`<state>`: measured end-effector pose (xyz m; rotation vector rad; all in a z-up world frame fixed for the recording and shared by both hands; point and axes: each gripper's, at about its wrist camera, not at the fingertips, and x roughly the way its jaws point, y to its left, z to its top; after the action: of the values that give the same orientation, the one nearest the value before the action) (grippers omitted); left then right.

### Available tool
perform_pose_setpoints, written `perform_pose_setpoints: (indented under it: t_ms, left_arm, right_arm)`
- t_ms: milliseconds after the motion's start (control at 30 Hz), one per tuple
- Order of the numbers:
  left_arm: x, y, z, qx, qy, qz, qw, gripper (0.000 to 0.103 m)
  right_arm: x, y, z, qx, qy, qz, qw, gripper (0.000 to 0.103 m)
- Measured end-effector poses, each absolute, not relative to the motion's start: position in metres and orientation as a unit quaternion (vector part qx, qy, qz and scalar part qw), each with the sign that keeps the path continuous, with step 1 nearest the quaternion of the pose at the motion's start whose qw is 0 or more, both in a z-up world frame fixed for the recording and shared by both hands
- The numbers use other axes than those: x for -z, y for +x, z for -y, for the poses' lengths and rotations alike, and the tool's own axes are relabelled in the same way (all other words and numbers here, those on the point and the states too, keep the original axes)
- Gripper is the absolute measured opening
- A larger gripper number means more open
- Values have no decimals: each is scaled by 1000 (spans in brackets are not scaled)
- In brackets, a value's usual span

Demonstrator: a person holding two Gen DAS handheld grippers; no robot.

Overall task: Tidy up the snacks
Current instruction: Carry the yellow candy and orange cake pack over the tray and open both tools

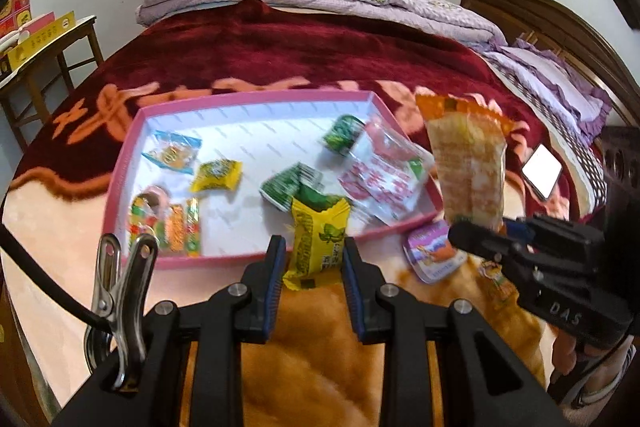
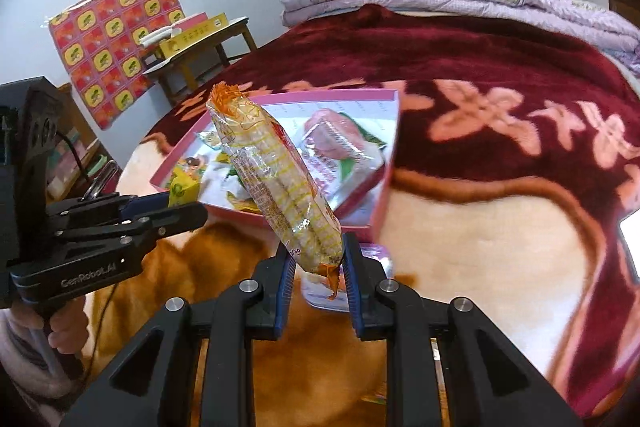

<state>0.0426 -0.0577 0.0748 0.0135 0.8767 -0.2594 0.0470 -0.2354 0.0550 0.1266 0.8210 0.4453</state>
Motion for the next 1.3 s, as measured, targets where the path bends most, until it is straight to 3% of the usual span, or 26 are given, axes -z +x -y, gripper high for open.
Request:
perform_pose_setpoints:
  t_ms: [1167,1300]
  left_arm:
    - [-61,122,26,82,8,-427,901,29]
    - [-63,119,27,80,9,-427,901,33]
  right_arm:
    - [-53,115,171,-220,72,-414,880,24]
    - [-58,110,169,-220,71,-404,885,32]
